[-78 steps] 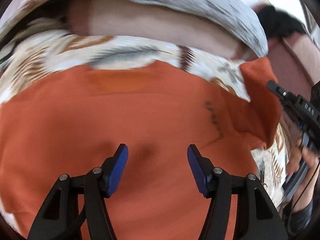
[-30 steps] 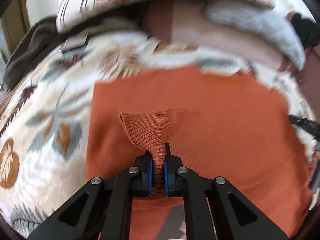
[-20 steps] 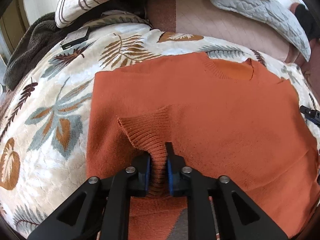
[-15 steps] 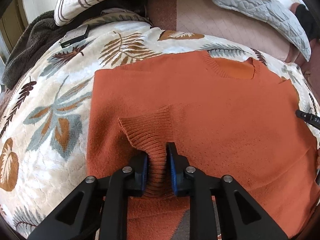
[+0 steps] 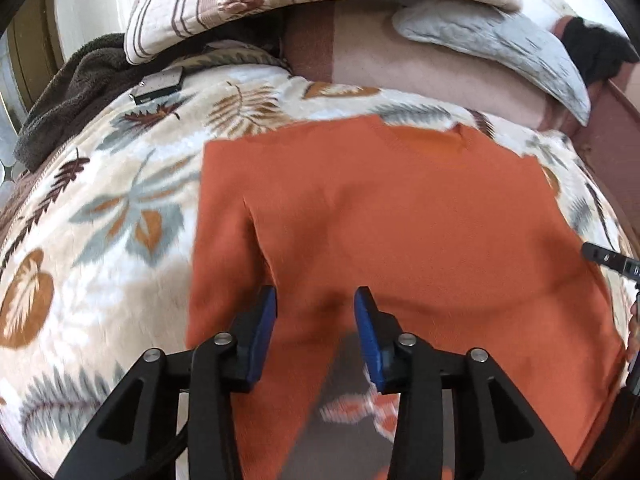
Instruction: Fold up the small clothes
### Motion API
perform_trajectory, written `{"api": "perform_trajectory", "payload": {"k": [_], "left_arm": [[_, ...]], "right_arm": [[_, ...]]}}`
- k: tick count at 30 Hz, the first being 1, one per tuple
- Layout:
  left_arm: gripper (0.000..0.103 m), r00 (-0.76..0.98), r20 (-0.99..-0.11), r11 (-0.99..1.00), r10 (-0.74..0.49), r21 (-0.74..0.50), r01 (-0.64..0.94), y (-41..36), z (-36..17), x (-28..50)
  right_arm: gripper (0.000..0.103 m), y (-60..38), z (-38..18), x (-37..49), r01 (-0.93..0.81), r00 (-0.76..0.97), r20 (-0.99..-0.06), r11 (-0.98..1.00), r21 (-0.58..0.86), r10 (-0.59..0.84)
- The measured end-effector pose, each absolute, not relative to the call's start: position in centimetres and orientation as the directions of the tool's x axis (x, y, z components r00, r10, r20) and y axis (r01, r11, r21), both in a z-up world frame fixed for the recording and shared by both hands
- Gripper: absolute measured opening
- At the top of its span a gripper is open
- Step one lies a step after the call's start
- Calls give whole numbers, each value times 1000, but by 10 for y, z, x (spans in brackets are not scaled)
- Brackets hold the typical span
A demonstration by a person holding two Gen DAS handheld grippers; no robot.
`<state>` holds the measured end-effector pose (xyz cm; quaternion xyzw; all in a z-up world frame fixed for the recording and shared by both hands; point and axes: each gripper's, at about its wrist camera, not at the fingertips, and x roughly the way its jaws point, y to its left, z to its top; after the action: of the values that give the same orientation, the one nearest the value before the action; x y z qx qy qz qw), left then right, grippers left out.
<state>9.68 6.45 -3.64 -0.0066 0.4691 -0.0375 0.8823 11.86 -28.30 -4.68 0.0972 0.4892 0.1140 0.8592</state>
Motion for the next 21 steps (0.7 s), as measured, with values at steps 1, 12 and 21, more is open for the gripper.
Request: {"api": "perform_trajectory", "payload": {"k": [1, 12, 21], "left_arm": [[42, 553, -830, 997, -69, -36, 71, 61, -39, 89], [60, 553, -833, 994, -20, 44, 102, 42, -48, 25], [70, 531, -847, 1000, -20, -10, 22, 57, -39, -59]], "right_arm": [[62, -280, -49, 113, -112, 484, -824, 955, 275, 294], [67, -254, -58, 50, -197, 448, -865, 969, 149, 224], [67, -279, -37, -40, -146, 440, -874, 977, 158, 207]]}}
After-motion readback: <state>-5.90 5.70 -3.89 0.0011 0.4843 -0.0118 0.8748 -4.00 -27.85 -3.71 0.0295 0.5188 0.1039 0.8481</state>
